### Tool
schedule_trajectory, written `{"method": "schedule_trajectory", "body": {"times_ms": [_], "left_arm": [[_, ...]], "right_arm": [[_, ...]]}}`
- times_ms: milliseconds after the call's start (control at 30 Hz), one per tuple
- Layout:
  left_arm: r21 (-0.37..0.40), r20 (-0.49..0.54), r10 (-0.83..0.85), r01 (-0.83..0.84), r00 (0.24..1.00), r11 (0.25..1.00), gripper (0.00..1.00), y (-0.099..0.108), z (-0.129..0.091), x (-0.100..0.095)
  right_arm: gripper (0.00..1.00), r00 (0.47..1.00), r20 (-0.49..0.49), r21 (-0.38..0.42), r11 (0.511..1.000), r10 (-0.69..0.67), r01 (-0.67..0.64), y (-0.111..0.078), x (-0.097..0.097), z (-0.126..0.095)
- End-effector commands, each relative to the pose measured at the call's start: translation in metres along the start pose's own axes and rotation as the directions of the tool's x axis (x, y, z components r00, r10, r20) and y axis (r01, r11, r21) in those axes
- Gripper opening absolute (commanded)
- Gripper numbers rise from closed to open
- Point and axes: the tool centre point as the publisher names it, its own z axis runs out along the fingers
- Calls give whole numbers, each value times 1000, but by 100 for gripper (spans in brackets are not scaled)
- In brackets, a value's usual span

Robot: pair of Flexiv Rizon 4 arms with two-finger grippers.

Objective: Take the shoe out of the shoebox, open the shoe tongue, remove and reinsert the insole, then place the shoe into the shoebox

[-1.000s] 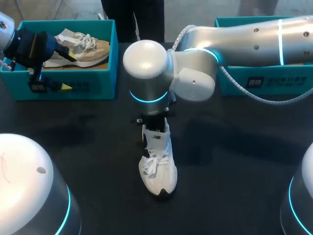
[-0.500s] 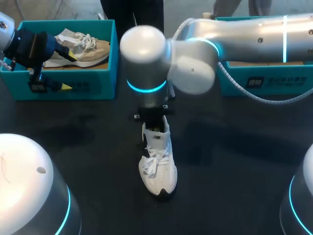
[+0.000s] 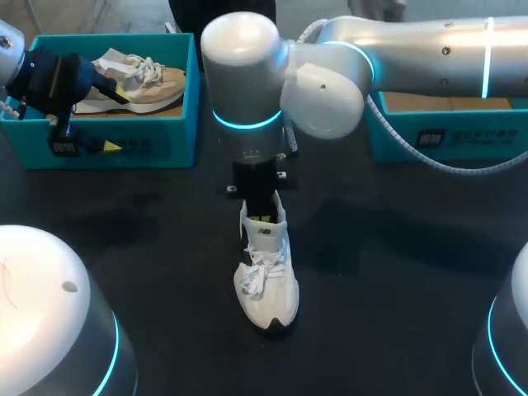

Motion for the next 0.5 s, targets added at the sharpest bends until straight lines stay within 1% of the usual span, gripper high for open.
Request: {"method": "schedule_trajectory", "body": {"times_ms": [33, 200, 433, 467, 500], "left_arm": [[-3, -1, 0, 0, 1000, 1000, 100, 0, -1, 1], [-3, -1, 0, 0, 1000, 1000, 100, 0, -1, 1], [-3, -1, 0, 0, 1000, 1000, 100, 0, -1, 1], [-3, -1, 0, 0, 1000, 1000, 100, 0, -1, 1], [-3, -1, 0, 0, 1000, 1000, 100, 0, -1, 1]], "right_arm": [[0, 1000, -4, 6, 1000, 19, -19, -10, -3, 2], [0, 999, 7, 16, 999, 39, -39, -15, -5, -1], [0, 999, 16, 24, 999, 45, -46, -13, -11, -5], [17, 999, 18, 26, 999, 43, -44, -12, -11, -6], [37, 999, 18, 30, 999, 40, -41, -12, -11, -6]]}}
